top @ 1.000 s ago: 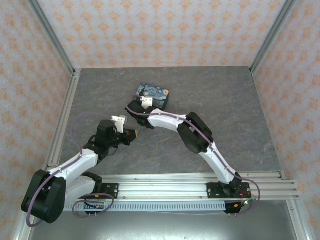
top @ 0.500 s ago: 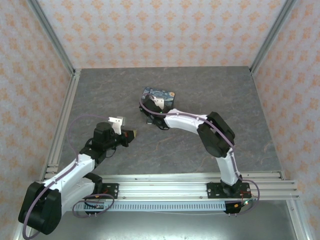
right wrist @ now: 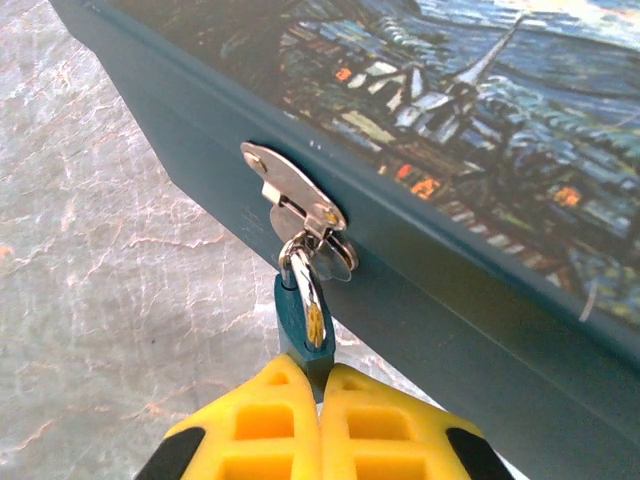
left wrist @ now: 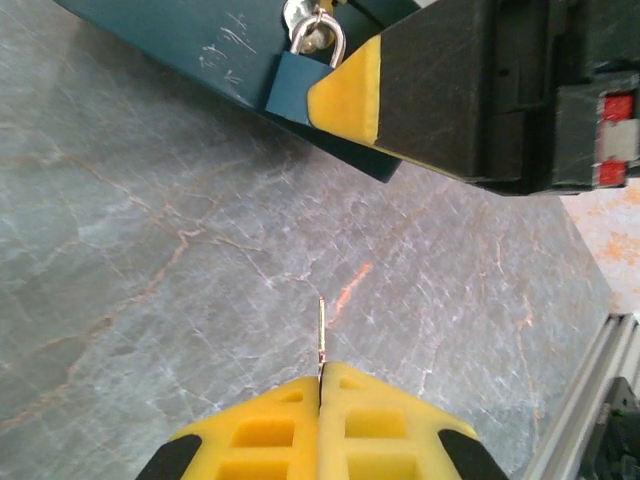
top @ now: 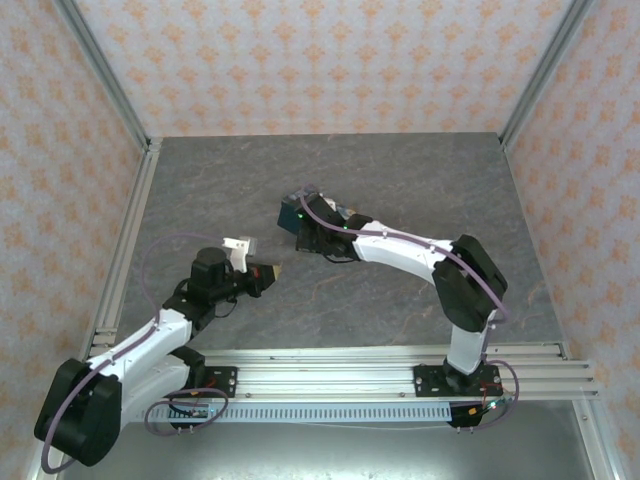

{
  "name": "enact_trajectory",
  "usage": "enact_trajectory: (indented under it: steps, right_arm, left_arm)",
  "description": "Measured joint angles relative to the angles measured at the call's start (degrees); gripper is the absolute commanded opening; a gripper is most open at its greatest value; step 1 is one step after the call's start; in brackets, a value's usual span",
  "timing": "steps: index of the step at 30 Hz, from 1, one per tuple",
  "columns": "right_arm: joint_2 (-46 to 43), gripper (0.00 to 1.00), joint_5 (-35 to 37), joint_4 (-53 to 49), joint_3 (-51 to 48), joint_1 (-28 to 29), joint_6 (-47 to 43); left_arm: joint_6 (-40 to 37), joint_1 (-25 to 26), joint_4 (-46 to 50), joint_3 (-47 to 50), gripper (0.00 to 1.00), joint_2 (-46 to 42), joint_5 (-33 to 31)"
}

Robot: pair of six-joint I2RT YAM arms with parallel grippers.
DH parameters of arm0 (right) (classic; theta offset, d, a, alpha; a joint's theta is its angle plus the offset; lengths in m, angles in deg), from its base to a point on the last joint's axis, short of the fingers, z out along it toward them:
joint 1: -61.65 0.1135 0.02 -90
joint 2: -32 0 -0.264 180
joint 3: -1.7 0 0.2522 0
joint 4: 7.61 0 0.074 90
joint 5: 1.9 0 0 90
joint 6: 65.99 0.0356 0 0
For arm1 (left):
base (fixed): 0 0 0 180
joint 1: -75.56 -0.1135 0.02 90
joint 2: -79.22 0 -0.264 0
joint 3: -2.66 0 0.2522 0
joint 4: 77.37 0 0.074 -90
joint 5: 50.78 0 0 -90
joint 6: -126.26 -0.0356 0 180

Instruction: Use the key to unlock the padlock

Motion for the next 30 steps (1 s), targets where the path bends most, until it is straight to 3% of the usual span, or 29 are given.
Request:
enact_trajectory:
  steps: [6,12,23,30]
  right_arm:
    - [-2.9,0.00,-5.3,1.7,-3.6,-2.3,3.1]
    - [-4.6,0.00,-8.4,4.3,-7.2,-4.2,6.0]
    - [-5.5,0.00,-11.2,7.5,-10.9,-5.7,9.2]
    - [-7.1,0.00,-12.1,9.3,-13.2,-7.6,10.5]
  left_arm:
    - [4.0,0.5,-7.0,0.1,0.00,5.3,1.6]
    - [9.5,0.5,-19.2,-0.2,0.00,17.9,6.0]
    - [23.1,-1.6,-49.3,-2.9,0.00,42.1,13.4]
    - [26.6,-2.3,-56.5,-5.2,0.00,46.1,16.8]
